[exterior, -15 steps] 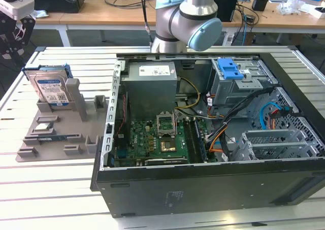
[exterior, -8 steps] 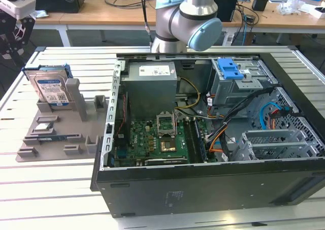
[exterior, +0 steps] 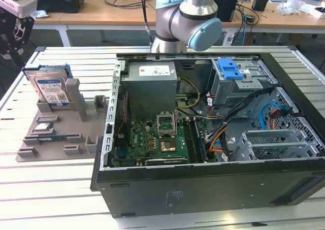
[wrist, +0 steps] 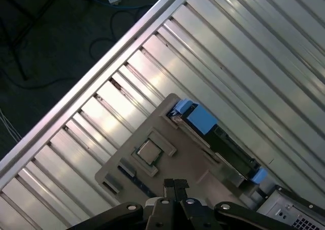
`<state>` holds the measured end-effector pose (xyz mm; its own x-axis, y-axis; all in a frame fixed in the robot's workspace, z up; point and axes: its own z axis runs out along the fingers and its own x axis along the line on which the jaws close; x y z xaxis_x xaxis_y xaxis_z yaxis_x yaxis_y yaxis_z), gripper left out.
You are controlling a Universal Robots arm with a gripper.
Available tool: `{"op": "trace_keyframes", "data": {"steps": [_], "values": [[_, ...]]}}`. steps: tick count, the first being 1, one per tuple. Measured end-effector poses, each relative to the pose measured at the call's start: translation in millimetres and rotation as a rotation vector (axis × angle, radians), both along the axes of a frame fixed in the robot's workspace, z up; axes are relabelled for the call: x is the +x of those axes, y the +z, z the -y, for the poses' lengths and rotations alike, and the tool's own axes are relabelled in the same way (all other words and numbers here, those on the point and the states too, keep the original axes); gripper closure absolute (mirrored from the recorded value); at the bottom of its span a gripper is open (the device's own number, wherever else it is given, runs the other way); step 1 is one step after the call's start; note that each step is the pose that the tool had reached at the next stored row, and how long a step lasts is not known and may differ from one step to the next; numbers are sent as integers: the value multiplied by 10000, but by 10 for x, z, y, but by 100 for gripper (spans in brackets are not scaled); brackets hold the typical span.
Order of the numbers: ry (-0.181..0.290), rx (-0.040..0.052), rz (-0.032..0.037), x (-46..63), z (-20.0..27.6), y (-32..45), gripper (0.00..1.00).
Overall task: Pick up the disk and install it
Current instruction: 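Pick up the disk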
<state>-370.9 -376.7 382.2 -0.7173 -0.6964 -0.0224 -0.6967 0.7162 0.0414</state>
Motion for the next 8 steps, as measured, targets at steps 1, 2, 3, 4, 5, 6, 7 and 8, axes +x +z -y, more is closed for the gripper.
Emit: {"op": "trace_keyframes", "data": {"steps": [1,2,3,4,5,6,7,8], "values": [[60,0,0,0,0,0,90],[165,0,0,0,0,0,90],[316,1,0,0,0,0,90],[403,0,0,0,0,0,90],[521,0,-1,0,0,0,90],[698,0,0,0,0,0,90],[861,-1,0,0,0,0,90],[953,-2,0,0,0,0,90]]}}
